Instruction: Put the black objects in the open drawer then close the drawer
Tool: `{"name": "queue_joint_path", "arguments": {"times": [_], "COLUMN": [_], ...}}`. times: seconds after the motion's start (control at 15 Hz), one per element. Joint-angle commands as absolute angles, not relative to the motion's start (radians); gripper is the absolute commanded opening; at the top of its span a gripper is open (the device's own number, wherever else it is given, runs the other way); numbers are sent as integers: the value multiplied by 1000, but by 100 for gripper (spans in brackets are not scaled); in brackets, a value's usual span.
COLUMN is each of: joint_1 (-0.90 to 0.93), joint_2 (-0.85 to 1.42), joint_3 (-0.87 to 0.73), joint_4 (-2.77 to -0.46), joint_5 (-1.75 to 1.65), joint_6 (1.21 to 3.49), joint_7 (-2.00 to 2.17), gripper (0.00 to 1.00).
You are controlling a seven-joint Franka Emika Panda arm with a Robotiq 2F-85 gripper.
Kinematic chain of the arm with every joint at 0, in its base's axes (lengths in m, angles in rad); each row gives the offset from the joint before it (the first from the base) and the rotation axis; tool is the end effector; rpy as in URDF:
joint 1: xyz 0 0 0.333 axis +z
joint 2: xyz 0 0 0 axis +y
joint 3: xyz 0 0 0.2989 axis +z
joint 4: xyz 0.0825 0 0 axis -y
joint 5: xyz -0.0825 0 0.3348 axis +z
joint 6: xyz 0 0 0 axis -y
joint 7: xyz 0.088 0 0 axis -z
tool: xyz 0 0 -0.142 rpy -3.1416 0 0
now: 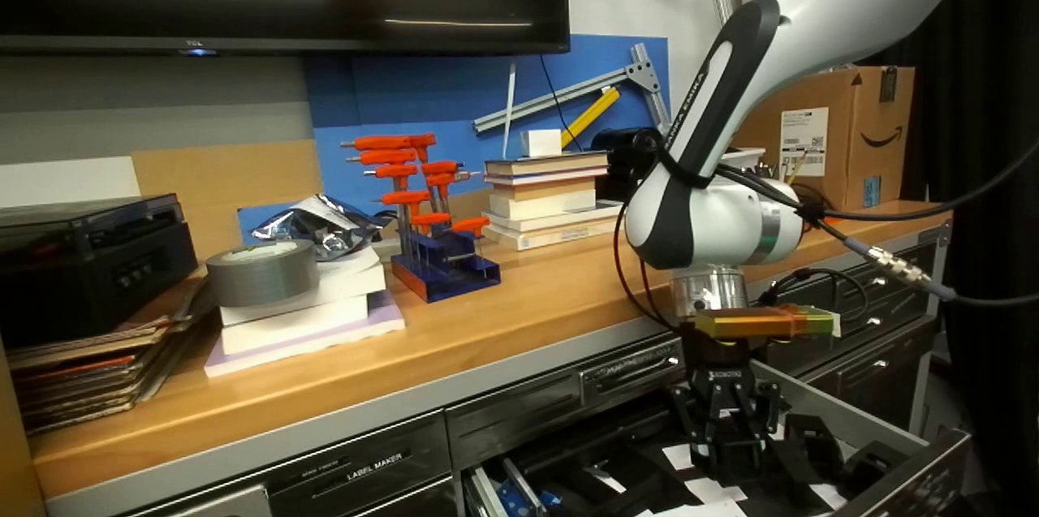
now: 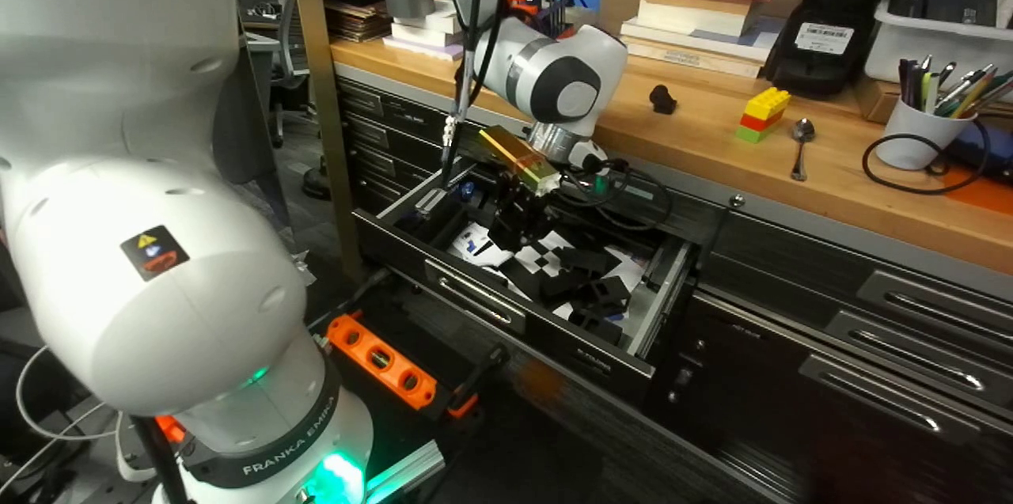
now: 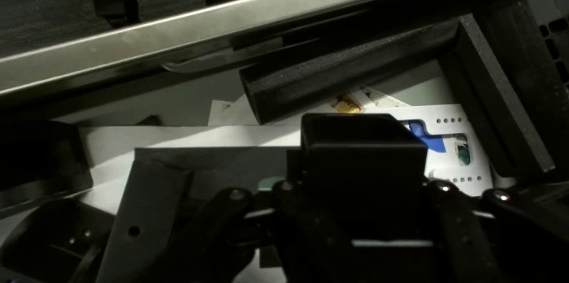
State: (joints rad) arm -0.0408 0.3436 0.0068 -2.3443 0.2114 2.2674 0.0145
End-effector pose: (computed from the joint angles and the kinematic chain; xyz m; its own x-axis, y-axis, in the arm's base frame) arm 0.4228 -0.0031 0.1569 0.8916 -0.1786 -0.4161 -0.2351 -0.9680 -0.0882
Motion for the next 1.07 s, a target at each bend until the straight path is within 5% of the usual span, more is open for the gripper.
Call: {"name": "queue_joint_path", "arguments": {"times": [0.0,0.93,1.0], "joint_1": [-32,-32,-34], "joint_2": [366,414,415], "joint_3": [10,39,41], "joint_4": [-2318,-2314,-2314], "joint_5": [199,222,228], "joint_6": [2270,2520,2521], "joint_7": [10,13,17], "gripper": [32,32,77]}}
